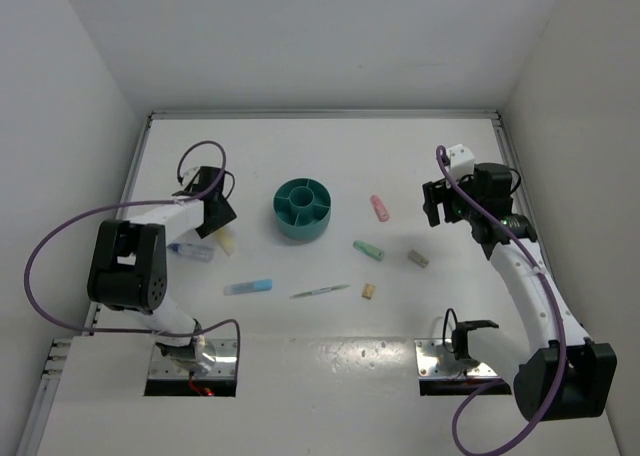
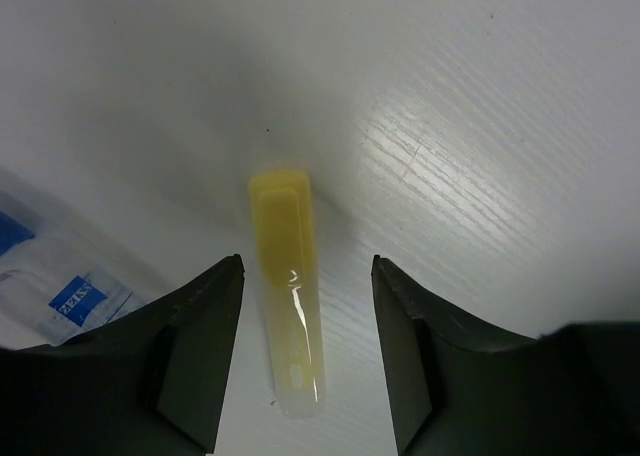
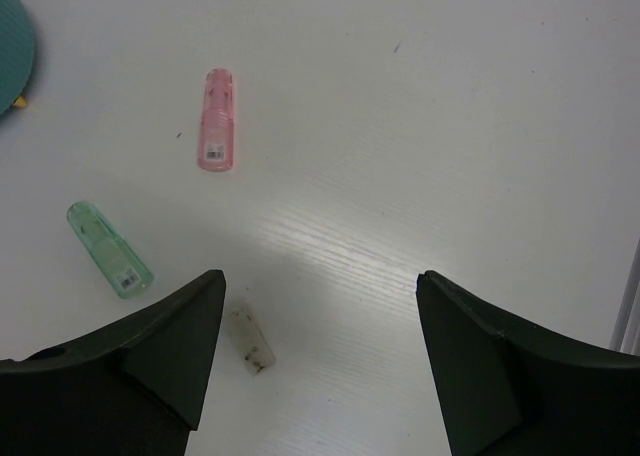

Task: Sort the stationery into containers
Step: Pick up the stationery from the center of the board.

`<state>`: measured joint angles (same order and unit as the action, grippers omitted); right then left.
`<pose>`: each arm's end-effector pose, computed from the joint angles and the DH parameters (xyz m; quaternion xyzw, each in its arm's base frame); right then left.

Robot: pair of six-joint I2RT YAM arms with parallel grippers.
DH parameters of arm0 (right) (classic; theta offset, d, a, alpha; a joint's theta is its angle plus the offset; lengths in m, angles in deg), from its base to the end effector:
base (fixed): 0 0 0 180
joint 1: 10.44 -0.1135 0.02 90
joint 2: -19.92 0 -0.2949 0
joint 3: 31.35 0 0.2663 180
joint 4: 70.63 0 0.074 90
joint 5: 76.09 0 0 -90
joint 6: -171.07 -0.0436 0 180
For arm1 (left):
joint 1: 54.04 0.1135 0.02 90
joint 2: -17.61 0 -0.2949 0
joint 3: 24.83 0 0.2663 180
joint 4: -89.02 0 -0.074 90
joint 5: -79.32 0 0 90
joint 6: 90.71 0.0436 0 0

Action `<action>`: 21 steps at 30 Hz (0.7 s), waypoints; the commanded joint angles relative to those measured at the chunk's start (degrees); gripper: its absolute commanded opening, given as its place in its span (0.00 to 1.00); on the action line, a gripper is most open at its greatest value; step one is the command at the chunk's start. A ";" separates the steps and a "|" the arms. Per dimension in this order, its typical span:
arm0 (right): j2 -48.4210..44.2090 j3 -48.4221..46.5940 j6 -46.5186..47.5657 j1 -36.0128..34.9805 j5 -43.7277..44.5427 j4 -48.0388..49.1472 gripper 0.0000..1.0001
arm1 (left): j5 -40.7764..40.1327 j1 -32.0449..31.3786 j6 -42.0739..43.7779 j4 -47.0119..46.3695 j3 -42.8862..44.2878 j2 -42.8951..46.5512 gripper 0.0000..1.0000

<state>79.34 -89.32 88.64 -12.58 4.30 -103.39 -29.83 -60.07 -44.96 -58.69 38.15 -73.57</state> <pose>0.2325 0.0160 0.2949 -0.1136 0.8742 0.0519 0.4692 0.3172 -0.0191 0.1823 -0.3522 0.8871 0.0389 0.2957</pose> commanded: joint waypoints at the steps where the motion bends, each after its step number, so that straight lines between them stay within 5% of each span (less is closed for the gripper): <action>1: -1.06 -1.55 -0.01 -0.24 0.38 1.64 0.78 | -0.79 0.92 -0.84 -0.11 2.60 -1.72 0.59; 21: -1.59 -1.55 -0.54 -0.24 1.43 2.17 0.78 | -0.79 1.54 -0.84 0.42 3.13 -6.20 0.43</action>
<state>79.12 -89.32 88.62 -12.58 4.96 -103.13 -30.29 -59.19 -44.96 -58.54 39.90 -78.69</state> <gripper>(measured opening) 0.775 0.432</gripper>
